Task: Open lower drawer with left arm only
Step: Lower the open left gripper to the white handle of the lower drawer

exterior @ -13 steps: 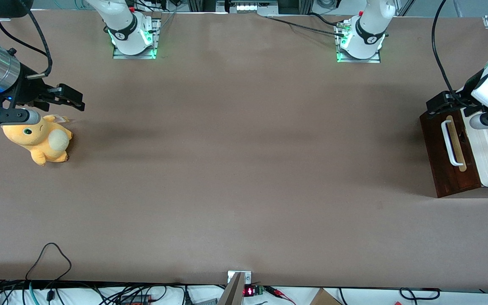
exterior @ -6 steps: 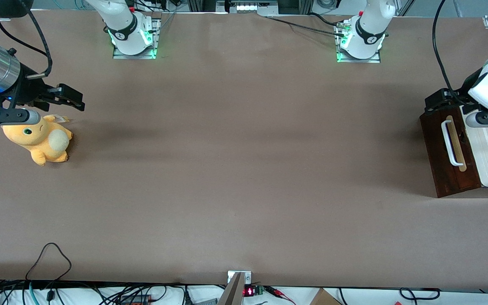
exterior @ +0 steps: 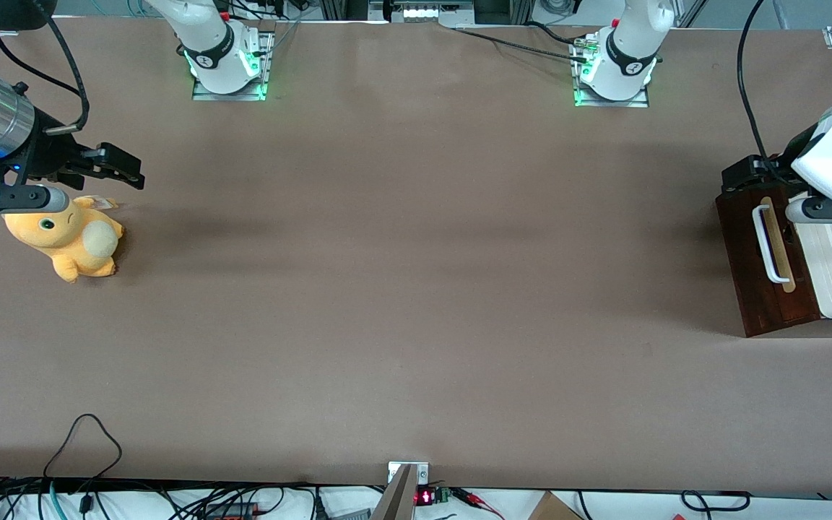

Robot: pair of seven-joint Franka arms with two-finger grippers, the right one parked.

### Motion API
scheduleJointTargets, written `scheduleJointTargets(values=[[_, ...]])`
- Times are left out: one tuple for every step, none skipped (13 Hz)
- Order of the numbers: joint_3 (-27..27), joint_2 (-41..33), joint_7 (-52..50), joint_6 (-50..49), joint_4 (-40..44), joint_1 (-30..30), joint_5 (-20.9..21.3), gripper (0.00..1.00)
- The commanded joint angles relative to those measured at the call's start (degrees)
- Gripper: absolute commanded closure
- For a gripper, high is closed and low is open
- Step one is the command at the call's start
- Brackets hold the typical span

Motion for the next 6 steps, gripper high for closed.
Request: scheduleJointTargets(values=[[-0.85,0.81,1.28,-0.74,0.1,0.29,5.91,0.0],[-1.11,1.08,1.11,-0.65,-0.86,0.2,8.19,0.0],[-1.99,1.52,0.67,-0.21,-2.27,0.2,12.05,0.0],[-3.65,1.69,-0.46,-0.12,-3.24,0.11,16.17,0.0],[-5.49,1.7,-3.96,-0.12,-4.55,0.2,20.39,0.0],[-6.64,2.04,-7.3,-0.12,-6.04,0.11,23.04,0.0]])
